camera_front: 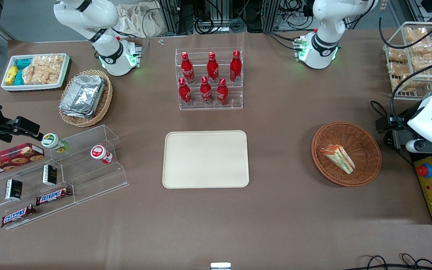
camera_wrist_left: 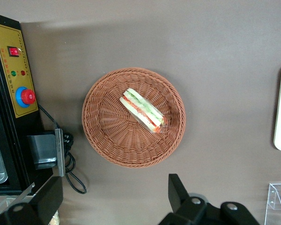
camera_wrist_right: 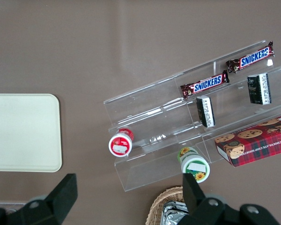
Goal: Place sandwich from basket to tray
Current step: 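Move the left gripper toward the wicker basket with the sandwich, then lower the open left gripper over the wrapped sandwich in the basket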
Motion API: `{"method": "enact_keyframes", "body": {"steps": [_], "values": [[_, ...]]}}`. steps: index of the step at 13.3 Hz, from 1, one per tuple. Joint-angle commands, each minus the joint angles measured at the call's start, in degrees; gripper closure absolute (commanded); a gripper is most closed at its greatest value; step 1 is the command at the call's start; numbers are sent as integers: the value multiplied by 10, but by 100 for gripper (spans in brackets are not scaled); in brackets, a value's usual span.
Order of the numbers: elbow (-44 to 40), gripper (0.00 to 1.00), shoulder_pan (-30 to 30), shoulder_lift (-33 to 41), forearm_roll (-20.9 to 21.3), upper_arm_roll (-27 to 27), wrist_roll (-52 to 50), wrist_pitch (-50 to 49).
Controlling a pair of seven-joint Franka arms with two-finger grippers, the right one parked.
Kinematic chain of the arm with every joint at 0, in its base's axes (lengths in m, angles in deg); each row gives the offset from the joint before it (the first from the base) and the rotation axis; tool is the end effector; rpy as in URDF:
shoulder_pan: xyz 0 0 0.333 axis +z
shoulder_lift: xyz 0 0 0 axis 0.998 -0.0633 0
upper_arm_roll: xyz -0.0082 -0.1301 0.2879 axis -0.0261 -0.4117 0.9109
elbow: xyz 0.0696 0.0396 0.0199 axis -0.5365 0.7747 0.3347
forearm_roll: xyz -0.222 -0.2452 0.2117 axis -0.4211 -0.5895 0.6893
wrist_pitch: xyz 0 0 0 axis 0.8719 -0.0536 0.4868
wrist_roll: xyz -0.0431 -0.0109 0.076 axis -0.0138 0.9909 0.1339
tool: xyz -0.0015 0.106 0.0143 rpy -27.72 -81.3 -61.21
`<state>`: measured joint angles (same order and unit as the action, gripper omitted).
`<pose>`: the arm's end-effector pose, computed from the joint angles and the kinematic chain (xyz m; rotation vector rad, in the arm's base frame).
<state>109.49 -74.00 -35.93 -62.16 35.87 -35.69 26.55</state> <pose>0.6070 -0.0296 0.5799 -3.0631 0.0960 0.1220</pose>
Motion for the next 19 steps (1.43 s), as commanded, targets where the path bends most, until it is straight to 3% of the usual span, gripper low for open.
{"method": "enact_keyframes", "body": {"steps": [1, 6, 8, 12, 15, 19], "values": [[-16, 0, 4, -7, -12, -1, 3, -12], [14, 0, 3, -8, -20, 0, -32, -11], [72, 0, 2, 3, -22, 0, -38, 13], [272, 0, 13, 73, -34, 4, -58, 198], [291, 1, 13, 20, -36, 4, -132, 238], [295, 2, 9, -57, 9, 4, -239, 294]]}}
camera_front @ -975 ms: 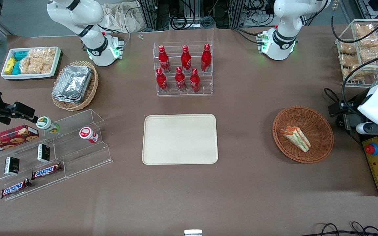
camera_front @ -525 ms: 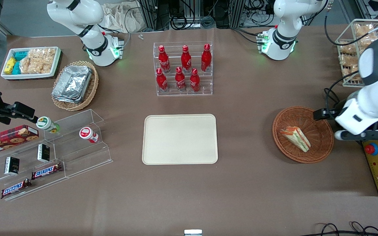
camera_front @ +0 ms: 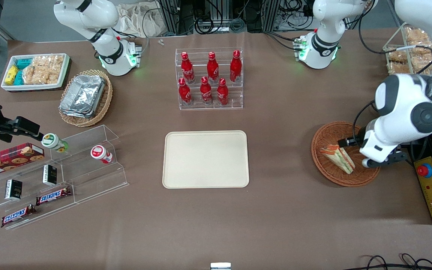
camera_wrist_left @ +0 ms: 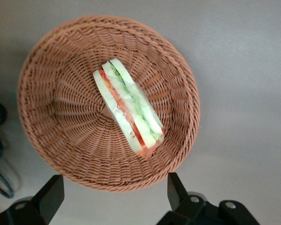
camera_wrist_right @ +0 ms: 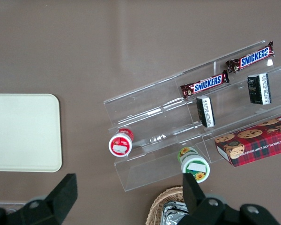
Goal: Place sandwich from basket to tray
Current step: 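Lower the open left gripper over the wrapped sandwich in the basket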
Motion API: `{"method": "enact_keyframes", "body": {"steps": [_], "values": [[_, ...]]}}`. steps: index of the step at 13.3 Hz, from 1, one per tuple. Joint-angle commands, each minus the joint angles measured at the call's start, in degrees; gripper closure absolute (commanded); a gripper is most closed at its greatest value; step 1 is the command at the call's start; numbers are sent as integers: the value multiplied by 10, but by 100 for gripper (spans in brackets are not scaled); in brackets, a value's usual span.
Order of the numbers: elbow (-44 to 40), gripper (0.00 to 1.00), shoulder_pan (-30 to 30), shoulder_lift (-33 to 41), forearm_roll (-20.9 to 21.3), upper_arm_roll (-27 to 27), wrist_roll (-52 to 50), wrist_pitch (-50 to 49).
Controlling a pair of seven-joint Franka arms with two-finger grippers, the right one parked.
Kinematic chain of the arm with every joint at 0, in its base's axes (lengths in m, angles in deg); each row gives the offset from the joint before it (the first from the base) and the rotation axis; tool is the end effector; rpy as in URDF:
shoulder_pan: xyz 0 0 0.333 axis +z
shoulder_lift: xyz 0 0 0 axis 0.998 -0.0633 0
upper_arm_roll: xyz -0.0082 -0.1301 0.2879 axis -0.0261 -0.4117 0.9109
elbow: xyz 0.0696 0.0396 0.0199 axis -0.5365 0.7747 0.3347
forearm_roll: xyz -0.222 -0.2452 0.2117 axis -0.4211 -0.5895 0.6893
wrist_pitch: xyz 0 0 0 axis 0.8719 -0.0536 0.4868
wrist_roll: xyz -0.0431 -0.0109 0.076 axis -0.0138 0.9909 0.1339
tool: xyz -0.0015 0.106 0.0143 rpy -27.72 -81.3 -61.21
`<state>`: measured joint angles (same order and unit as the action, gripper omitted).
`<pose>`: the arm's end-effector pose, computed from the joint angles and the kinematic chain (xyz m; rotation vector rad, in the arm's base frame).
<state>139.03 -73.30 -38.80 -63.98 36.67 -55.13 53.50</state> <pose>0.5851 -0.0334 0.3486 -3.0551 -0.3868 0.2614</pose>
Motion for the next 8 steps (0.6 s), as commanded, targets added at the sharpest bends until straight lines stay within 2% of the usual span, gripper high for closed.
{"method": "enact_keyframes", "body": {"steps": [1, 4, 8], "values": [[1, 2, 2, -44, 37, -4, -56, 46], [5, 2, 5, -88, 67, -4, -60, 91], [3, 2, 6, -113, 68, -3, -87, 109]]}}
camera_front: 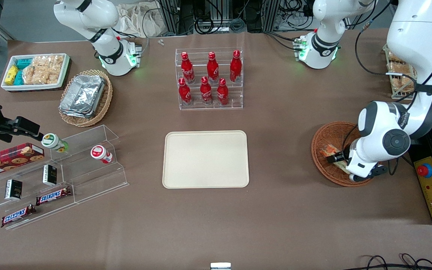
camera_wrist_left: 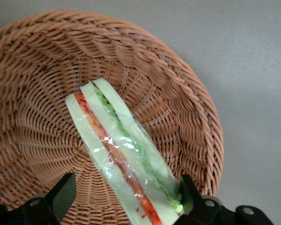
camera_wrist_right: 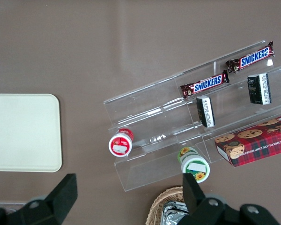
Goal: Place sandwich from basket to tray
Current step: 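Close the left gripper on the wrapped sandwich and lift it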
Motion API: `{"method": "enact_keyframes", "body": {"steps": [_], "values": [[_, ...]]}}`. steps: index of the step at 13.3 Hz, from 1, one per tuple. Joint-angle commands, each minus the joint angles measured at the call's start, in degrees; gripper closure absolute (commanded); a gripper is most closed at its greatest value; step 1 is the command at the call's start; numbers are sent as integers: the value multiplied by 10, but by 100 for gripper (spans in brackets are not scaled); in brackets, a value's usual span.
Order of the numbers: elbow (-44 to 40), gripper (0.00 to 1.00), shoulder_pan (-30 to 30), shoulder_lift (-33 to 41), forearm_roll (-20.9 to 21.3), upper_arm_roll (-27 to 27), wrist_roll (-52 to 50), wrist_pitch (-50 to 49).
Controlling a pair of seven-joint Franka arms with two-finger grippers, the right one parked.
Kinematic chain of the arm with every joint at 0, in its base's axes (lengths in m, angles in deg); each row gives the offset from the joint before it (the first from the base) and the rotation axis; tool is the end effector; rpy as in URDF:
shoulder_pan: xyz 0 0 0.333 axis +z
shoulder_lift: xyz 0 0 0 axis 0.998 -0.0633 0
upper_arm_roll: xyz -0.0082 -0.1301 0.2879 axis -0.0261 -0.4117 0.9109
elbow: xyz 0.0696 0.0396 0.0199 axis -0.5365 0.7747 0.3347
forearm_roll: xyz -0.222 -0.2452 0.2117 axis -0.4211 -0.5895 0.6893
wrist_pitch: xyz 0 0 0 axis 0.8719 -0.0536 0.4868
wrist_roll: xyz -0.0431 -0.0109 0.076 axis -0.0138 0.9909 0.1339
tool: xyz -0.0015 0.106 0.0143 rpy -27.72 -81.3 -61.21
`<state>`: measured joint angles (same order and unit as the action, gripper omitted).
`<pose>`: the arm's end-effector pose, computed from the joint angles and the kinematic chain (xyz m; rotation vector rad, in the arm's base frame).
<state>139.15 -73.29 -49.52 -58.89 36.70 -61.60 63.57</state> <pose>0.6003 -0.0334 0.2528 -3.0310 -0.4691 0.2541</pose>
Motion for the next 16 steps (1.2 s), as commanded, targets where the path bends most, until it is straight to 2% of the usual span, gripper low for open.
{"method": "enact_keyframes", "body": {"steps": [1, 10, 12, 14, 16], "values": [[1, 2, 5, -4, 17, -3, -22, 7], [1, 3, 17, -3, 16, 0, -55, 19], [1, 10, 19, -10, 16, 0, -70, 28], [1, 23, 19, -16, 16, 0, -84, 29], [1, 28, 16, -19, 16, 0, -96, 29]]}}
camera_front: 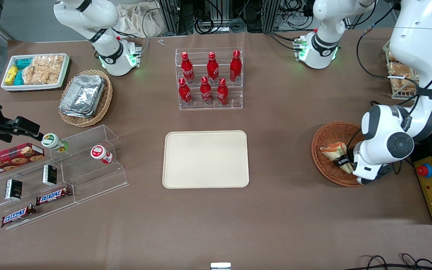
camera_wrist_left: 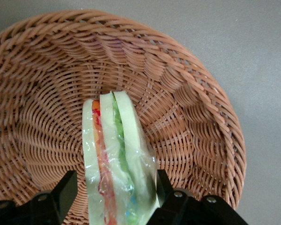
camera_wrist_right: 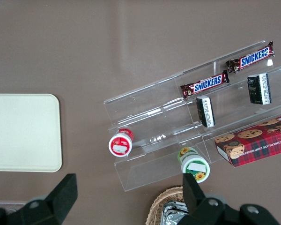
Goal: Place sandwich from basket to tray
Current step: 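Close the left gripper on the wrapped sandwich and lift it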
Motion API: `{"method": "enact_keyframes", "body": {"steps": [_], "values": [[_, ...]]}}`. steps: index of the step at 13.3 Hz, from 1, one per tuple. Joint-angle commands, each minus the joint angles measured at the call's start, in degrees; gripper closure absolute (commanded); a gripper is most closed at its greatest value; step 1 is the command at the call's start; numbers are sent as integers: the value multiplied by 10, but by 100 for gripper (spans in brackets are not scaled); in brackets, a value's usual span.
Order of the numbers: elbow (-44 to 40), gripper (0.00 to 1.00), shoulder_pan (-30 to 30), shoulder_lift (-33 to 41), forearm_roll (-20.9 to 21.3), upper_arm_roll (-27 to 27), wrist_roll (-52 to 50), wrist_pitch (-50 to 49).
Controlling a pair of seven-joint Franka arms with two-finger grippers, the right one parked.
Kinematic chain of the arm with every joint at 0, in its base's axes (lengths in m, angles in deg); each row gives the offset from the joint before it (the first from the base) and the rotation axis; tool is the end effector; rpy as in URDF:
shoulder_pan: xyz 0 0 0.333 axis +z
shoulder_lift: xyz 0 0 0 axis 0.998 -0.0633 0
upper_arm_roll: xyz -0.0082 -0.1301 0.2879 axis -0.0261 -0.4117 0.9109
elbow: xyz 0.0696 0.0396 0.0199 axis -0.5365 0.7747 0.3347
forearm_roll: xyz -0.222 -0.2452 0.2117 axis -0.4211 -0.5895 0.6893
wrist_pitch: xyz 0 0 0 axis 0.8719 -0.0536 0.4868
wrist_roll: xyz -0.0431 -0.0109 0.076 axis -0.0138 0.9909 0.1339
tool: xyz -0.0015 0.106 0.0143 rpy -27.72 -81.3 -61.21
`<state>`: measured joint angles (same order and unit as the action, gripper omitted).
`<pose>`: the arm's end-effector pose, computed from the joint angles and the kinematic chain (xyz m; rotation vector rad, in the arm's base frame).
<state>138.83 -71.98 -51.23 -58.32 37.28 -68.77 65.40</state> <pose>0.6042 -0.0144 0.2391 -2.9837 -0.6950 0.2368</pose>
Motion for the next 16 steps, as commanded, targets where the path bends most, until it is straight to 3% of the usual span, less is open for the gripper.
{"method": "enact_keyframes", "body": {"steps": [1, 6, 9, 13, 16], "values": [[3, 36, 1, -2, 11, -5, -35, 10], [-4, 84, -2, 10, 11, -10, -39, -12], [-67, 91, -2, 35, 11, -28, -22, -132], [-234, 91, -1, 40, 8, -73, 6, -336], [-324, 92, -1, 52, 3, -93, 82, -415]]}}
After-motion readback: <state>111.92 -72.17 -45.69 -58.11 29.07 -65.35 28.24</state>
